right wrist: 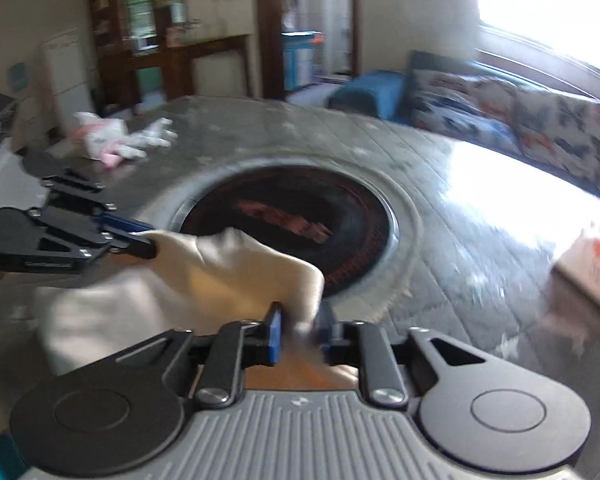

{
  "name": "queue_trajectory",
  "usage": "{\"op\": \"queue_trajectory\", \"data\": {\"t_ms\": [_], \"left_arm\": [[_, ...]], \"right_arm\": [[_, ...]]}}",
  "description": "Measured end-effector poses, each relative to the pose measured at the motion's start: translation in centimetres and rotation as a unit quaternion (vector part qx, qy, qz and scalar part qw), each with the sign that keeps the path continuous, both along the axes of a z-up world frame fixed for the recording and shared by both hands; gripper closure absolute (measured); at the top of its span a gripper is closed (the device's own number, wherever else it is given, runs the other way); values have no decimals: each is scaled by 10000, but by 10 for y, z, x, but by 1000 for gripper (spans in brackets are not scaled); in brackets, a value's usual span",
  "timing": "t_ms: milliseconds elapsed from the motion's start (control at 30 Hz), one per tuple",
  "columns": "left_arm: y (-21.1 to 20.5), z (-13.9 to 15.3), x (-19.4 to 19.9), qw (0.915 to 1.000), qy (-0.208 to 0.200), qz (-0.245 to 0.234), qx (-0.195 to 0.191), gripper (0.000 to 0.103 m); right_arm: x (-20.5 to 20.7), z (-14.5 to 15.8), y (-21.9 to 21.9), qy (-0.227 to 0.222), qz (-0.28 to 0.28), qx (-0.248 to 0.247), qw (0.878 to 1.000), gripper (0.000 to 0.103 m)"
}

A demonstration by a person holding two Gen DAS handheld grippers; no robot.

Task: Fold clothes
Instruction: 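Fold the held hem up toward the collar with both grippers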

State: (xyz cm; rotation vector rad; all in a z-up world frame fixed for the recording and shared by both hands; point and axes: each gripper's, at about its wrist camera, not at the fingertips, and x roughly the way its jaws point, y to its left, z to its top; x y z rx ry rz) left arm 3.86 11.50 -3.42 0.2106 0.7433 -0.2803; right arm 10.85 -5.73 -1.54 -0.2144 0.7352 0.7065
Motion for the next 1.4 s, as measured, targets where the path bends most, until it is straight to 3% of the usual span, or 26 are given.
{"op": "queue_trajectory", "data": {"t_ms": [100, 233, 333, 400, 467, 600, 700, 900, 1233, 1400], "left_arm": [[8, -4, -2, 9998, 2, 202, -71, 82], [16, 4, -6, 9984, -163, 530, -61, 80], [19, 13, -9, 9965, -319, 755, -175, 79], [18, 22, -14, 9953, -457, 782, -343, 66], [8, 31, -24, 9950, -579, 612, -538, 62], [-14, 33, -36, 9942, -380, 164, -988, 62], [-27, 24, -37, 9957, -205, 5, -901, 62], [-38, 23, -23, 9939, -39, -76, -1100, 64], [-32, 1, 15, 9908, 355, 140, -1298, 64], [-27, 2, 14, 9901, 329, 158, -1359, 63]], "right_arm": [[1, -20, -5, 22, -390, 124, 9992, 82], [-15, -12, -31, -224, -848, 263, 9958, 82], [-31, -9, -41, -294, -850, 294, 9955, 82], [-37, -11, -45, -247, -796, 295, 9961, 82], [-38, -15, -44, -203, -778, 321, 9962, 82], [-26, -26, -47, -8, -999, 374, 9943, 83], [-23, -32, -51, 178, -1278, 465, 9905, 85], [-27, -14, -33, -117, -908, 518, 9945, 83], [0, -34, -8, 104, -834, 393, 9957, 83], [-4, -29, -9, 23, -750, 321, 9967, 83]]}}
